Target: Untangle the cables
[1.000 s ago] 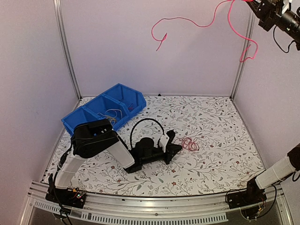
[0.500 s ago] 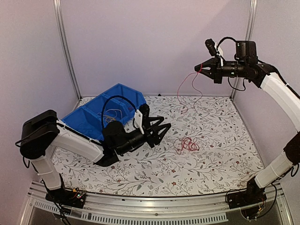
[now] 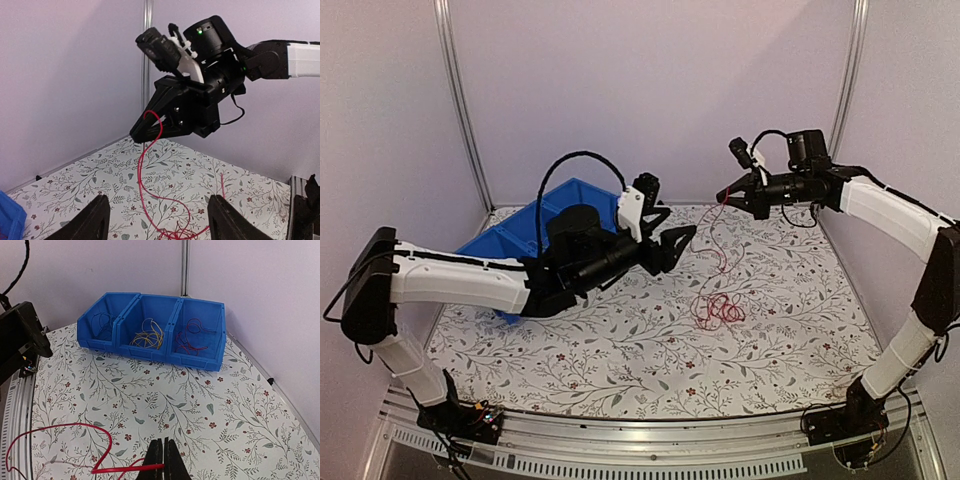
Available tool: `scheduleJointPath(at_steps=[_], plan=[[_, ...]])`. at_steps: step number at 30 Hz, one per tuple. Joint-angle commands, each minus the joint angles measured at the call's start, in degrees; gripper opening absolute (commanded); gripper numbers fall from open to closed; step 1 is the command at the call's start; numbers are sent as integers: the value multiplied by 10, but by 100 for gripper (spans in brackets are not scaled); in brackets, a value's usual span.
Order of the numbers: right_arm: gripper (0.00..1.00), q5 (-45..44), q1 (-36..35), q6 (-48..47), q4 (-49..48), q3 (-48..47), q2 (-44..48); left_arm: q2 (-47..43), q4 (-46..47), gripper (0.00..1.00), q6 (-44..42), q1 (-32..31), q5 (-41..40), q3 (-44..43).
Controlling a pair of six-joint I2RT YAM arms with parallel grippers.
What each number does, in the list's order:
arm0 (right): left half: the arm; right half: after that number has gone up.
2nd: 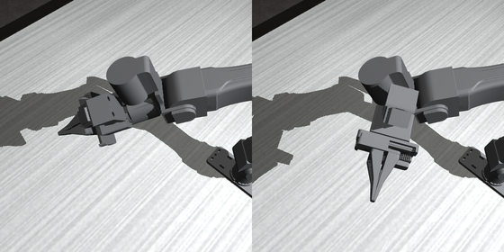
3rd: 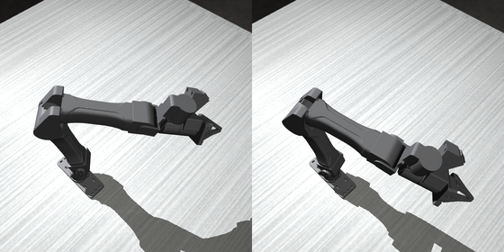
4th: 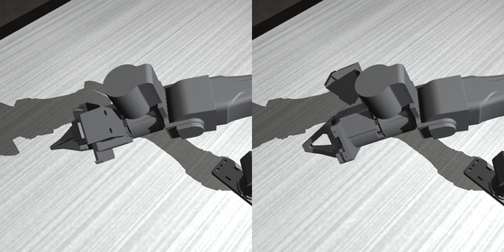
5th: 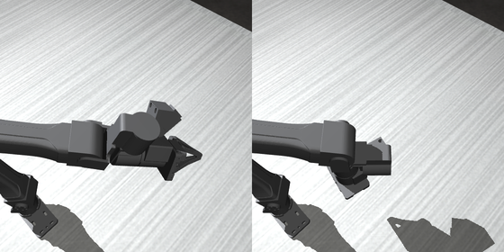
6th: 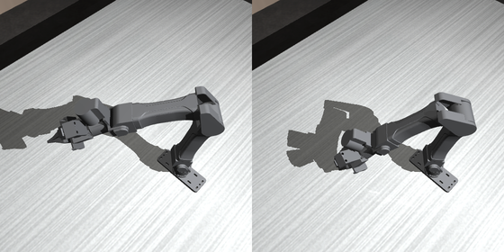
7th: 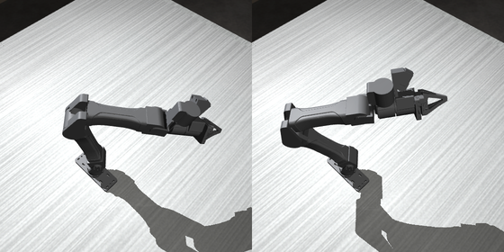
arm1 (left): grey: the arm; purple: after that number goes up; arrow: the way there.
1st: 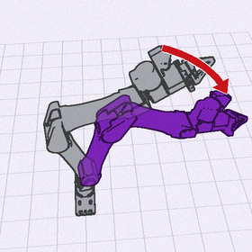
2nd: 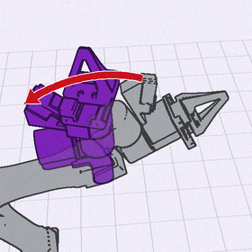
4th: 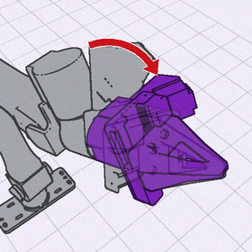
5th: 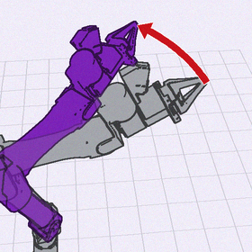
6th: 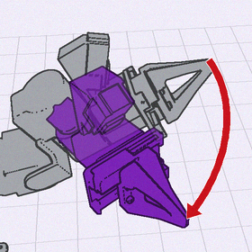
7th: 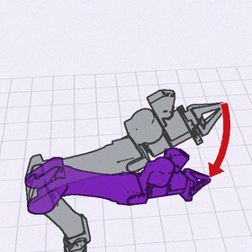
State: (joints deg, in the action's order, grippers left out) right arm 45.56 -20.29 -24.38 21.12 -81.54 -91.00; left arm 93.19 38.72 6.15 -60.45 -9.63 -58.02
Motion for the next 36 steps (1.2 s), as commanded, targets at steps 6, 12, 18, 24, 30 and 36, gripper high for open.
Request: scheduleJointPath(at_steps=[6, 12, 18, 24, 30, 36], plan=[[0, -23, -24, 21, -11, 0, -59, 114, -133, 68, -36, 21, 78, -142], [0, -24, -35, 20, -11, 3, -62, 172, -171, 66, -57, 27, 47, -210], [0, -23, -40, 18, -11, 6, -66, 199, -188, 57, -61, 30, 15, -241], [0, -19, -41, 17, -9, 8, -71, 200, -221, 45, -57, 30, -28, -269], [0, -17, -41, 15, -9, 10, -76, 195, -219, 39, -61, 30, -45, -273], [0, -16, -41, 12, -9, 15, -78, 203, -241, 25, -71, 29, -54, -299]])
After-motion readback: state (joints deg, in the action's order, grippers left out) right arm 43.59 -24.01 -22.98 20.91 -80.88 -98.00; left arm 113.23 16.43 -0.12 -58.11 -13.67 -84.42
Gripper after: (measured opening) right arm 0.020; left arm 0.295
